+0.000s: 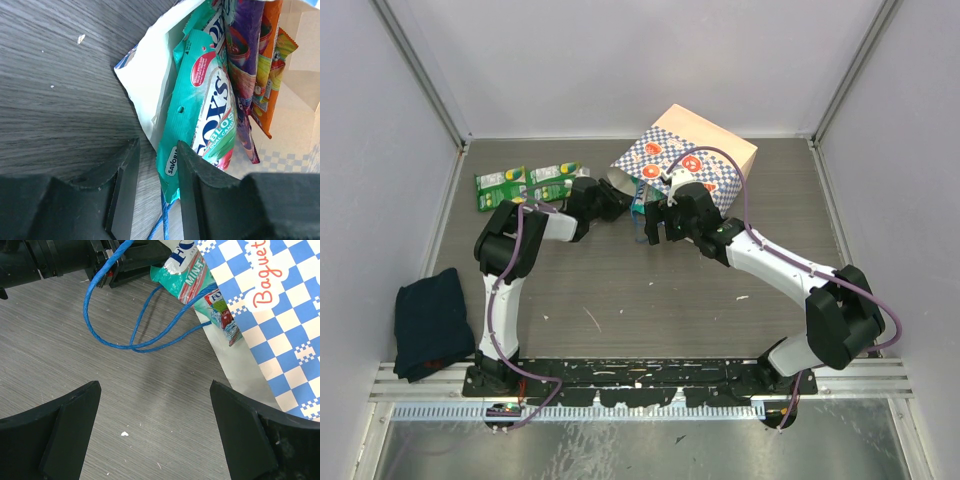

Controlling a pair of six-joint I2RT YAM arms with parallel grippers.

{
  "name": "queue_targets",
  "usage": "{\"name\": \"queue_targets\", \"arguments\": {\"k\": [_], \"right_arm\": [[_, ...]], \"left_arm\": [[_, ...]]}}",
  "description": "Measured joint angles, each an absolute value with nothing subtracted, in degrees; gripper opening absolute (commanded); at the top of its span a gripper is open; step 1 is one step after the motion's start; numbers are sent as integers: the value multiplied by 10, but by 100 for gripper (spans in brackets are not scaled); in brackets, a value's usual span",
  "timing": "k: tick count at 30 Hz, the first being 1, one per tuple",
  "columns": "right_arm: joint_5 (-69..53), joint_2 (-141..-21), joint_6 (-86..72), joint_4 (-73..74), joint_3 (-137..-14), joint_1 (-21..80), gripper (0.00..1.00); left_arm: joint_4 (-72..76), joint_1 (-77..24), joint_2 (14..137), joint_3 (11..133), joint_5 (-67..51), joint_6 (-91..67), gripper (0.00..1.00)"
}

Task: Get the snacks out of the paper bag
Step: Take out the snack from the paper bag.

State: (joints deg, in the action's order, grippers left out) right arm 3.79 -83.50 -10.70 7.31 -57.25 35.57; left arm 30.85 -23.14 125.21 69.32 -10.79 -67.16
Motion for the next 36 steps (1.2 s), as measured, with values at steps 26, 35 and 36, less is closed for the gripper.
{"name": "queue_targets", "arguments": {"k": [26, 35, 36], "right_arm": [[35, -835, -107, 73, -571, 356, 97], [35, -835, -107, 72, -567, 356, 97], [35, -835, -107, 72, -567, 356, 97]], "left_arm": [[333, -235, 1224, 674, -114, -689, 35], [271, -235, 1180, 650, -89, -647, 33], [266, -235, 1173, 648, -87, -642, 33]]}}
